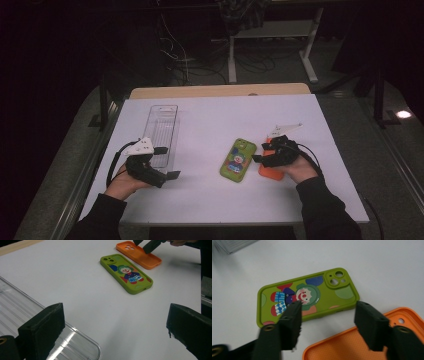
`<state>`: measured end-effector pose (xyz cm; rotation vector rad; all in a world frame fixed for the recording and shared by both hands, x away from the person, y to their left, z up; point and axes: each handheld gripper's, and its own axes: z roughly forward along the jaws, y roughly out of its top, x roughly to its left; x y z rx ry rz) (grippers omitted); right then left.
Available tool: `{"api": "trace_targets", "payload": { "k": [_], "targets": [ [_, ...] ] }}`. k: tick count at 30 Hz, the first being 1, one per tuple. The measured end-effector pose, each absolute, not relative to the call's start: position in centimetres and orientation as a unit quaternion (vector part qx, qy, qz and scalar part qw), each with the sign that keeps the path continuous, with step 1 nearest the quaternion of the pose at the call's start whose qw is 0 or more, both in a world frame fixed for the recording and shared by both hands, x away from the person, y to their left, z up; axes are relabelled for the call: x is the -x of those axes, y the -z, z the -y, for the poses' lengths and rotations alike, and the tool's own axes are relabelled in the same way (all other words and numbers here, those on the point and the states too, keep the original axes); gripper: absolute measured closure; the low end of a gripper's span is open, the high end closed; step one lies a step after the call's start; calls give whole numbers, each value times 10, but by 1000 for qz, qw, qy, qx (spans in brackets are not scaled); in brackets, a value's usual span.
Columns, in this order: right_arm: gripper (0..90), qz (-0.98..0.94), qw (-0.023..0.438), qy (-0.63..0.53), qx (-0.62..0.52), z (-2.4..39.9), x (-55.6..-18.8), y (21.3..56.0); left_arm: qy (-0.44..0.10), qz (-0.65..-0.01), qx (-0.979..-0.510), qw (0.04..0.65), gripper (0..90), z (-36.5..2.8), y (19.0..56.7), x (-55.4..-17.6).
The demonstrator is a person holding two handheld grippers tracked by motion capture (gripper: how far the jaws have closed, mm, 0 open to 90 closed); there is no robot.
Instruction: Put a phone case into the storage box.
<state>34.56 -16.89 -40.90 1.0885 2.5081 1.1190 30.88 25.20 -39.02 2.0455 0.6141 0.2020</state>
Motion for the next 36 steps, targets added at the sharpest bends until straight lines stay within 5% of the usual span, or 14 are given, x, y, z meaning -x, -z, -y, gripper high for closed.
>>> {"api": "trace_targets", "payload": {
  "k": [14, 36],
  "targets": [
    [878, -878, 53, -319, -352, 154, -352, 425, -82, -252, -838, 478, 14, -253, 390, -309],
    [881, -892, 43, -272, -359, 168, -337, 432, -76, -259, -835, 480, 14, -254, 390, -309]
  ]
}}
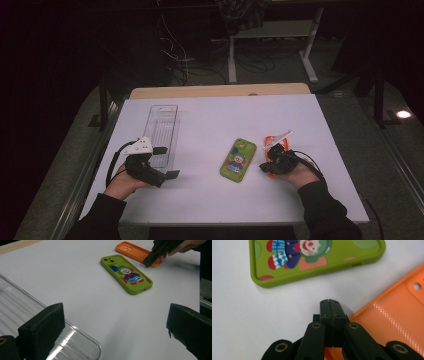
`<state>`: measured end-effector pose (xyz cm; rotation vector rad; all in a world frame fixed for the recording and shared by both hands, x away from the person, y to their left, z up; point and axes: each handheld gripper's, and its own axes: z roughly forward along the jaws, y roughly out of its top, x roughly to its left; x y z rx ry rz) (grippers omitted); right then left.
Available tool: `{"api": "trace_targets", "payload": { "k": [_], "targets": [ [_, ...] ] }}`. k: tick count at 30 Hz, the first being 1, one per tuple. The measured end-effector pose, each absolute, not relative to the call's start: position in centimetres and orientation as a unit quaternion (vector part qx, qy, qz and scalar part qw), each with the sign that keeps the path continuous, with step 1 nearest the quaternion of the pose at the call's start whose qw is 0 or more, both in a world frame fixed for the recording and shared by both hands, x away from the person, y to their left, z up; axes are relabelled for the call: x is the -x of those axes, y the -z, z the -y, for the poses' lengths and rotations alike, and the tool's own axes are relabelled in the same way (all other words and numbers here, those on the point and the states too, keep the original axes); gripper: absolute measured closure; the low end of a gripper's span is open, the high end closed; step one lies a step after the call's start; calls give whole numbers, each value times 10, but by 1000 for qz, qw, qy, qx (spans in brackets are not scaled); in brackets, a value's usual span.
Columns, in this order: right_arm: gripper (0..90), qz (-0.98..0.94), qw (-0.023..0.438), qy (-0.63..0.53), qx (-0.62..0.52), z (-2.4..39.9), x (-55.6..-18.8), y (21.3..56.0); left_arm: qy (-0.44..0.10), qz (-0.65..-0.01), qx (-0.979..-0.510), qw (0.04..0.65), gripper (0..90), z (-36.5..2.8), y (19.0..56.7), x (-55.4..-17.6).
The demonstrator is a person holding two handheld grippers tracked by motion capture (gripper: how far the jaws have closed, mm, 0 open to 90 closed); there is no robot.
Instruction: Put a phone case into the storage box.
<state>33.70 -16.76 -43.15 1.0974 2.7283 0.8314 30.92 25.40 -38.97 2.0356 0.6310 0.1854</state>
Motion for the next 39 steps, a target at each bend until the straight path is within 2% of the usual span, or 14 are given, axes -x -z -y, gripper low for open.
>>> {"api": "trace_targets", "payload": {
  "k": [15, 19, 20, 21, 22, 23, 26, 27, 28, 29, 30, 32, 35, 39],
  "targets": [
    [880, -875, 50, -264, -402, 208, -335, 429, -73, -253, -837, 480, 14, -252, 390, -309],
    [672, -866, 56, -312, -386, 204, -327, 420, -70, -254, -836, 482, 14, -250, 390, -309],
    [672, -866, 56, -312, -386, 204, -327, 420, -70, -255, -835, 483, 14, -250, 390, -309],
    [527, -859, 59, -338, -380, 203, -320, 413, -72, -251, -837, 481, 14, -250, 390, -309],
    [479, -856, 60, -349, -377, 202, -317, 410, -72, -251, -837, 481, 14, -250, 390, -309],
    [479, -856, 60, -349, -377, 202, -317, 410, -71, -251, -837, 481, 14, -249, 390, -309],
    [273, -849, 62, -378, -365, 199, -304, 406, -69, -252, -836, 482, 14, -249, 390, -309],
    [273, -849, 62, -378, -365, 199, -304, 406, -69, -252, -836, 483, 14, -249, 390, -308],
    [203, -843, 94, -392, -357, 198, -297, 407, -69, -252, -836, 483, 14, -249, 390, -308],
    [203, -843, 94, -392, -357, 198, -297, 407, -68, -253, -835, 483, 14, -248, 390, -308],
    [123, -837, 100, -403, -356, 198, -292, 408, -69, -251, -835, 484, 14, -248, 390, -308],
    [117, -834, 95, -407, -360, 197, -289, 409, -69, -248, -837, 483, 14, -248, 390, -308],
    [0, -832, 96, -415, -356, 196, -284, 414, -68, -248, -837, 482, 14, -247, 390, -308],
    [0, -833, 100, -419, -348, 193, -281, 420, -68, -248, -837, 483, 14, -247, 390, -308]
  ]
}}
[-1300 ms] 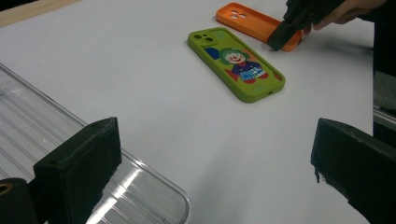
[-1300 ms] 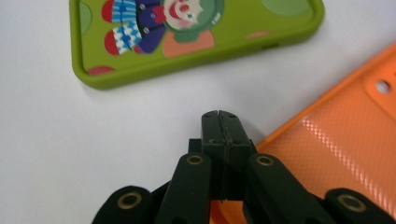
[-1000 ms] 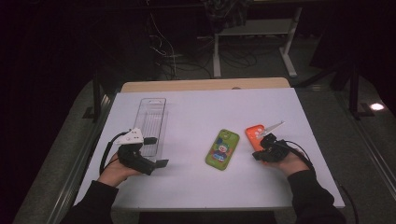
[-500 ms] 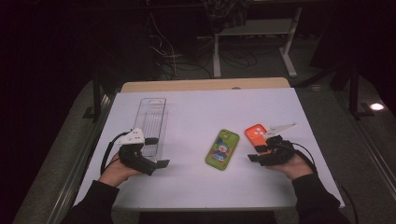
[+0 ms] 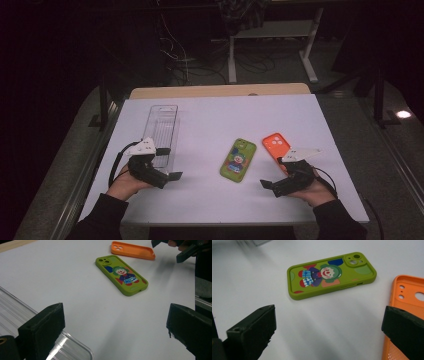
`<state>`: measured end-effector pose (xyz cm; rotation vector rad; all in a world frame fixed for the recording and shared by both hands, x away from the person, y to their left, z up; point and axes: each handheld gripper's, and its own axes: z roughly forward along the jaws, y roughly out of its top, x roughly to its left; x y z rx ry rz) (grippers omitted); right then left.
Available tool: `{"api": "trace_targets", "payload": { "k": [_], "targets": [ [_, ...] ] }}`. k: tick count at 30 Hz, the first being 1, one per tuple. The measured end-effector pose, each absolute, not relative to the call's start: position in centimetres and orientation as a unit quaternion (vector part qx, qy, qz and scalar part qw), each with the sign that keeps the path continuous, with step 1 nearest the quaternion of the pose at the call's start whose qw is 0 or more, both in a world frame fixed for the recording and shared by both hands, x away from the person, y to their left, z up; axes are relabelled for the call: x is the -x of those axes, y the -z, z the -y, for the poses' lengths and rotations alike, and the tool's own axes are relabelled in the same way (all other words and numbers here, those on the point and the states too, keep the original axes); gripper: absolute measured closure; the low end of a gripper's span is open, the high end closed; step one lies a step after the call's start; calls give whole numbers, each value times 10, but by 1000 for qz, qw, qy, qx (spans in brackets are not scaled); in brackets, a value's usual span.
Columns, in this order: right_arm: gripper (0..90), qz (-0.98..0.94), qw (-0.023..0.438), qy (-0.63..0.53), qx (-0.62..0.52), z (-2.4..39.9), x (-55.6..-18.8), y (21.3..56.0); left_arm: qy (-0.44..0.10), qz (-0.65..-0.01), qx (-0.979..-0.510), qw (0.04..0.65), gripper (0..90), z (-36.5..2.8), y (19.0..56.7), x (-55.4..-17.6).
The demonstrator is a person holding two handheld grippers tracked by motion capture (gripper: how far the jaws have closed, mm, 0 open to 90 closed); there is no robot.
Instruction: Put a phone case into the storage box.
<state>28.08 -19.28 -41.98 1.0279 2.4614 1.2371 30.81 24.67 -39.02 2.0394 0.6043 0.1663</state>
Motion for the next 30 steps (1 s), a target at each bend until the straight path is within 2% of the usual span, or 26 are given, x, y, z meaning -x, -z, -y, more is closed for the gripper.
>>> {"api": "trace_targets", "payload": {
  "k": [1, 15, 30],
  "targets": [
    [0, -835, 86, -414, -351, 192, -281, 420, -69, -248, -837, 484, 14, -247, 390, -308],
    [0, -845, 77, -398, -350, 191, -281, 412, -71, -243, -840, 480, 14, -248, 390, -309],
    [0, -842, 98, -382, -369, 189, -308, 390, -67, -255, -831, 490, 14, -251, 389, -310]
  ]
}}
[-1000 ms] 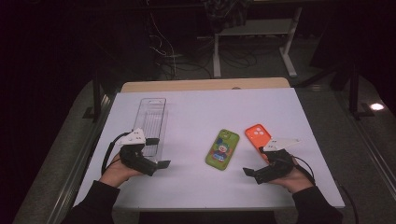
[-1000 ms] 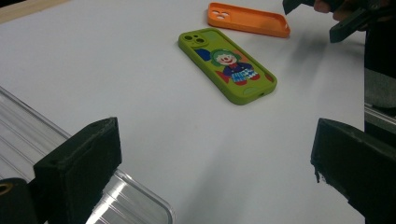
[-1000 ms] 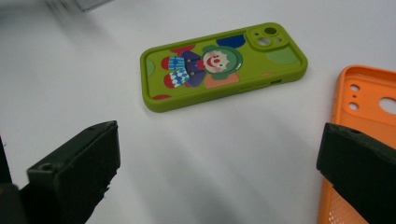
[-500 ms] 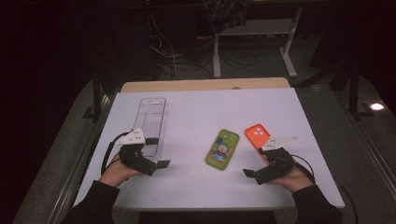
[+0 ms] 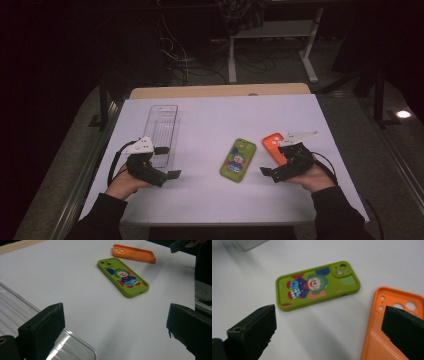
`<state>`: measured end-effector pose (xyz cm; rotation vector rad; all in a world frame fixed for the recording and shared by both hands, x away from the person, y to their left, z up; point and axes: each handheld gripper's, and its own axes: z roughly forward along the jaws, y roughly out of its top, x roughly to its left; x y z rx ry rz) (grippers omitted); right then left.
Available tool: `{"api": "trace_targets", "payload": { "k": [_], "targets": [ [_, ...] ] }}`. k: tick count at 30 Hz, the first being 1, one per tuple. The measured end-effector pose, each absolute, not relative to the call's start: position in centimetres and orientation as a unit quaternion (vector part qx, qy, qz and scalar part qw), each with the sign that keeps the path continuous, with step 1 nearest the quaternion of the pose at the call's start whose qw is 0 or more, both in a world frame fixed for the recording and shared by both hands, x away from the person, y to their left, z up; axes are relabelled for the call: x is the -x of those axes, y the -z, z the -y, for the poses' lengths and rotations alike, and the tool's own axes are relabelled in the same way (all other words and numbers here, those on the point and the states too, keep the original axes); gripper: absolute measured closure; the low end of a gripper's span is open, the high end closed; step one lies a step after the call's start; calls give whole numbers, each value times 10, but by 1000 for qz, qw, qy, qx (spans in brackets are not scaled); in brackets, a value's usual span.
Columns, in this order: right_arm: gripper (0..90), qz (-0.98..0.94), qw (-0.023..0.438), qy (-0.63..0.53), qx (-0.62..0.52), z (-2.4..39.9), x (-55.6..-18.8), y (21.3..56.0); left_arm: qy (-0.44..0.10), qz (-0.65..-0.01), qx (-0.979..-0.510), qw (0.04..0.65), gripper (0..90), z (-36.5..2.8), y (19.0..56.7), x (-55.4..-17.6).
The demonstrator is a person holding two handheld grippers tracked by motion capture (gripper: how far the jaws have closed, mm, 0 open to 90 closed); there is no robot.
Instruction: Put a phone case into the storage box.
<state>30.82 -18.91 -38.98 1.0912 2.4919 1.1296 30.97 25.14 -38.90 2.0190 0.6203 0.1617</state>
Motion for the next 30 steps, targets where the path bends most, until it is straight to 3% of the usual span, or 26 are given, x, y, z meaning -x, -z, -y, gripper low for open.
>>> {"api": "trace_targets", "payload": {
  "k": [30],
  "targets": [
    [0, -808, 146, -369, -437, 189, -390, 372, -65, -256, -833, 486, 14, -250, 390, -310]
  ]
}}
